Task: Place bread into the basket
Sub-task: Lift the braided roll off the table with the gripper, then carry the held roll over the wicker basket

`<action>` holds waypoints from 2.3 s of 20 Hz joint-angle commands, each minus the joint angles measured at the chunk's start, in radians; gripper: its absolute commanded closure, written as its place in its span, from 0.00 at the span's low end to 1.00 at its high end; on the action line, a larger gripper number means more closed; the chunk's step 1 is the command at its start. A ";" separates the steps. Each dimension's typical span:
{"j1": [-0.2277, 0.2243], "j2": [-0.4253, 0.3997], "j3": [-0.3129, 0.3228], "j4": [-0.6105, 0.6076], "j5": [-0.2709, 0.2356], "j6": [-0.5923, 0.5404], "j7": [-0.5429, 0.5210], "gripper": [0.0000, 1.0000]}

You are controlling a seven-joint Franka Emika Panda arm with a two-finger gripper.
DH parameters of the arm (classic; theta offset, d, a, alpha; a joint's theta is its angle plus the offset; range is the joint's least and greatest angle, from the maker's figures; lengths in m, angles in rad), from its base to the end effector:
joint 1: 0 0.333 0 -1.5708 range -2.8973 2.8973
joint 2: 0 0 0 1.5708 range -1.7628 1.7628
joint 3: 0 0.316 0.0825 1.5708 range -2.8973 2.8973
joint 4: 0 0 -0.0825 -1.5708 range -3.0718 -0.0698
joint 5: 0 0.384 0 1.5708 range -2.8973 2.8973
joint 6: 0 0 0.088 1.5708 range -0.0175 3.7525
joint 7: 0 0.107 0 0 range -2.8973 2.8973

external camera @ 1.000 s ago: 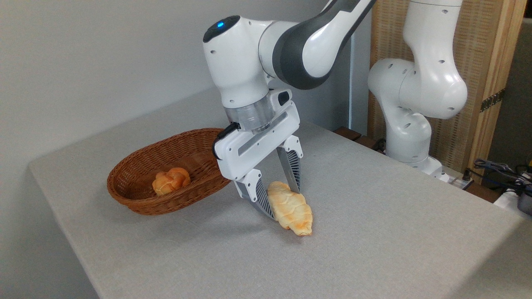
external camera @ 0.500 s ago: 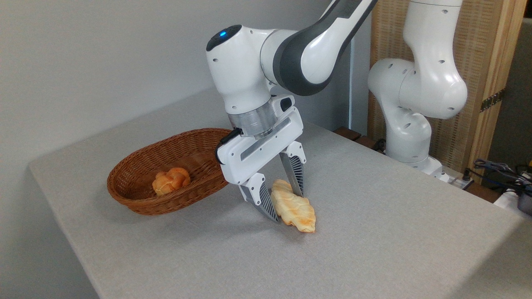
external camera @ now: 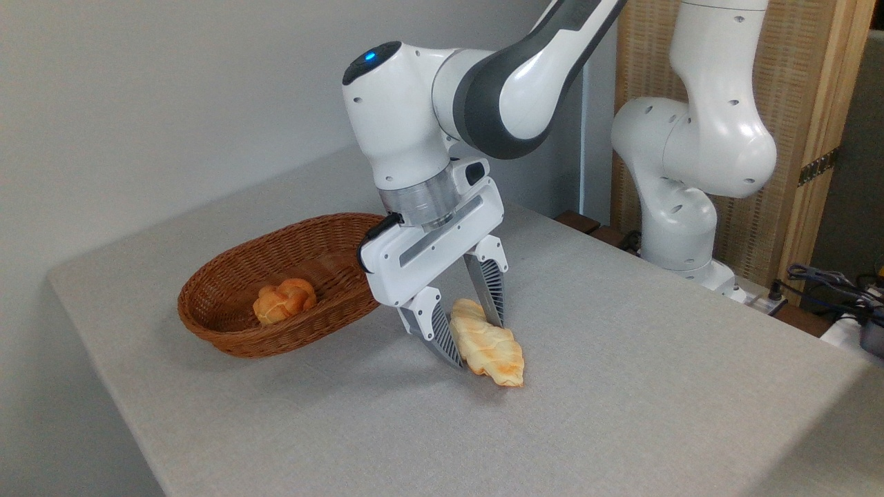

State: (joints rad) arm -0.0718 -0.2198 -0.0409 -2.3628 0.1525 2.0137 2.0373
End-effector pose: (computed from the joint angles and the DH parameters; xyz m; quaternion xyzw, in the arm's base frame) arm 0.4511 -0.0422 0.4039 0.4413 -0.8922 -0.0952 0.0125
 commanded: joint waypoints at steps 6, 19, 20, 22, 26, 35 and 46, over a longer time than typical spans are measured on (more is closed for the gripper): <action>-0.003 -0.001 0.004 -0.010 0.018 0.014 0.021 0.54; -0.005 -0.004 -0.031 0.112 0.006 -0.145 0.017 0.84; -0.003 -0.004 -0.031 0.126 0.004 -0.159 0.017 0.84; -0.003 -0.004 -0.028 0.157 -0.002 -0.187 0.017 0.84; -0.003 -0.004 -0.031 0.194 -0.022 -0.228 0.014 0.90; -0.003 0.003 -0.106 0.366 -0.293 -0.337 -0.251 0.85; -0.003 0.086 -0.283 0.382 -0.481 -0.067 -1.067 0.35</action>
State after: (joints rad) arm -0.0762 -0.1708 -0.2869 -1.9986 -0.3025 1.8904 1.2434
